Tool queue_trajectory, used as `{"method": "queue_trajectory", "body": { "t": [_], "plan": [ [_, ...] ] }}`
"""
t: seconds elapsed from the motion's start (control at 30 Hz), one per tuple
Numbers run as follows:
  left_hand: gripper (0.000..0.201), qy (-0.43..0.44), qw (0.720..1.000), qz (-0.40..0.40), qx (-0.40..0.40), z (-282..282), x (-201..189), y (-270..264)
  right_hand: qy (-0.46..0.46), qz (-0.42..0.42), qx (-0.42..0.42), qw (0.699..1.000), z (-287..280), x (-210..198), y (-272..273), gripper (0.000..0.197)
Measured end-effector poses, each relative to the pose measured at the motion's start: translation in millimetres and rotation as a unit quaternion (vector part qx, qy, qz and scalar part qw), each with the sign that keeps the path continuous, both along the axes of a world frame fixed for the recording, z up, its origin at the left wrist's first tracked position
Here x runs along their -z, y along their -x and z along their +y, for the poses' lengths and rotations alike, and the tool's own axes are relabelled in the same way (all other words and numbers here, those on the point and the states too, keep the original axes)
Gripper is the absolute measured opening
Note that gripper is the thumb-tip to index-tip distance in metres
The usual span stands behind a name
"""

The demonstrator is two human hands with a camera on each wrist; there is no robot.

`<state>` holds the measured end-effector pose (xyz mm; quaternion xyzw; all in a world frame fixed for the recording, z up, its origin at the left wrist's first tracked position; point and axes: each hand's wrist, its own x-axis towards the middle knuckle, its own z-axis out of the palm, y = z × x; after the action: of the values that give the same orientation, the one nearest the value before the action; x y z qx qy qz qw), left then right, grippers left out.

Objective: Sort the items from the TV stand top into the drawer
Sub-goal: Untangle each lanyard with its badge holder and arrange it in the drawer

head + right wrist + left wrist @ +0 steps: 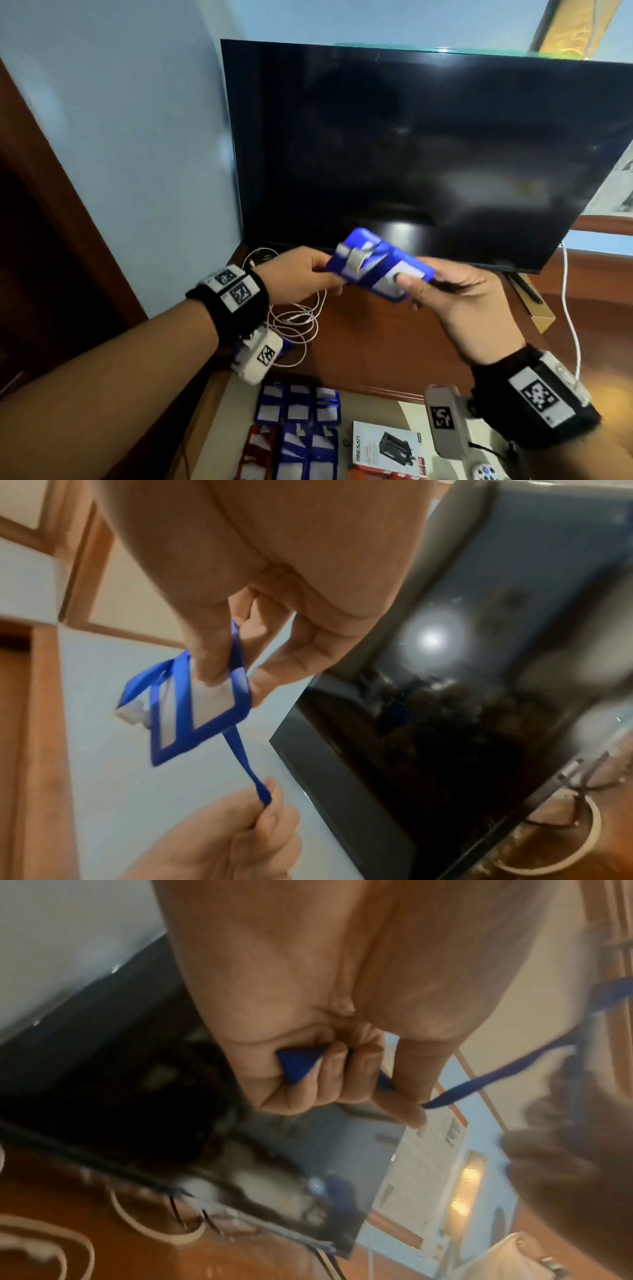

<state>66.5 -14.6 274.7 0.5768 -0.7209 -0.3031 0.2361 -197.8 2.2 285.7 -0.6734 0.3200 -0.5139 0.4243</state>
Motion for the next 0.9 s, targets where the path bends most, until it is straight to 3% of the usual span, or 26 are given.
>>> {"method": "queue_trajectory", "body": {
  "t": [0.13,0.23,0.3,0.37,0.4,0.47,0.57,0.63,0.7,0.8,0.9],
  "plan": [
    [0.026,0.027,0.999,0.015,0.017,43.5,21.5,34.0,-0.044,-0.056,0.102,0.992,-16.9,15.2,-6.7,0.018],
    [0.027,0.098,0.995,-0.028,0.004,67.6,19.1,42.5,-0.031,0.015,0.133,0.991,-24.1,41.2,-12.0,0.018],
    [0.033,0.17,0.97,-0.173,0.01,77.7,7.1,42.4,0.018,0.116,0.112,0.987,-22.7,61.0,-15.0,0.02],
    [0.038,0.208,0.924,-0.32,0.027,82.4,-7.2,39.2,0.063,0.226,0.071,0.97,-16.4,77.5,-18.9,0.021],
    [0.039,0.203,0.909,-0.361,0.037,81.0,-12.3,34.9,0.066,0.271,0.029,0.96,-10.6,82.5,-21.8,0.019],
    [0.036,0.173,0.908,-0.377,0.057,75.7,-19.7,24.6,0.062,0.324,-0.083,0.941,1.1,88.7,-26.9,0.015],
    [0.027,0.064,0.956,-0.278,0.066,64.9,-14.7,0.7,0.0,0.286,-0.202,0.937,10.6,85.7,-32.4,0.018],
    [0.02,-0.009,0.989,-0.143,0.048,61.9,-5.3,-15.8,-0.048,0.222,-0.225,0.948,11.4,79.2,-33.8,0.018],
    [0.013,-0.076,0.997,0.015,0.019,63.3,8.6,-24.8,-0.081,0.15,-0.219,0.961,10.7,78.4,-35.3,0.02],
    [0.013,-0.124,0.958,0.252,-0.061,68.3,50.3,-27.1,-0.141,0.048,-0.165,0.975,12.4,91.1,-45.8,0.022],
    [0.034,-0.144,0.878,0.439,-0.122,72.9,96.4,-17.4,-0.223,-0.039,-0.111,0.968,20.0,113.2,-64.9,0.027]
  ]
}}
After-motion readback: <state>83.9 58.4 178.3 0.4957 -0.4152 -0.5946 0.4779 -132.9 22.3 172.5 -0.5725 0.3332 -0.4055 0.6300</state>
